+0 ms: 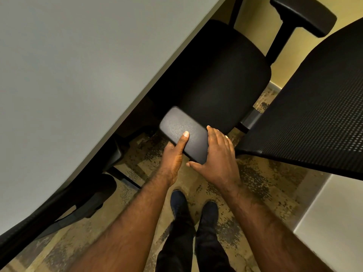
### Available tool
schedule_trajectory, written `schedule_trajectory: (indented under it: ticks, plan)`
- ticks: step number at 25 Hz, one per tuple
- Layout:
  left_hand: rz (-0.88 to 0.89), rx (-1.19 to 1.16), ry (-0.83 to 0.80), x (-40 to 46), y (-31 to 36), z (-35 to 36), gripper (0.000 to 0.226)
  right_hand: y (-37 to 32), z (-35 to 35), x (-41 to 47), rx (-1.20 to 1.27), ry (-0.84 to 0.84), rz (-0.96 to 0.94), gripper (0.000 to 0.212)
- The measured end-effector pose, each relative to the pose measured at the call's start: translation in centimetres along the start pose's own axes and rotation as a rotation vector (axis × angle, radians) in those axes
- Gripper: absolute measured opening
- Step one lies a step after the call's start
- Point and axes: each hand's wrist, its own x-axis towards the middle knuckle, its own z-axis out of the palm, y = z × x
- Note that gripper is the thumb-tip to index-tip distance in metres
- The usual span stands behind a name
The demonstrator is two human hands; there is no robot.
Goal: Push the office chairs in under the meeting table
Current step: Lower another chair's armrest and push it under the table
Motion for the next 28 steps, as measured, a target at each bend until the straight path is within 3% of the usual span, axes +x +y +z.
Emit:
schedule_trajectory:
  ticks: [5, 8, 10, 18, 28]
  plan:
    - [0.032, 0.051, 0.025, -2.4, 1.3, -0.5, 0.054, -1.2, -3.3, -1.8, 0.066, 0.036, -0.029, 0.105]
    - [0.121, 0.109, 0.078, -5.2, 3.1, -0.6, 0.069, -2.4, -5.8, -2.9, 0.097, 0.066, -0.065, 0.092]
    - [0.187, 0.27, 0.115, -7.1, 4.5, -0.7, 0.081, -3.1, -7.6, -3.6, 0.111, 0.1, -0.098, 0.081]
    - [0.653, 0.673, 0.095, -16.2, 12.4, -0.2, 0.082, -6.6, -18.7, -6.3, 0.079, 0.264, -0.258, 0.049]
    - [0.895, 0.72, -0.047, -24.8, 19.6, 2.8, 0.081, -8.5, -31.3, -8.8, -0.029, 0.501, -0.323, 0.052]
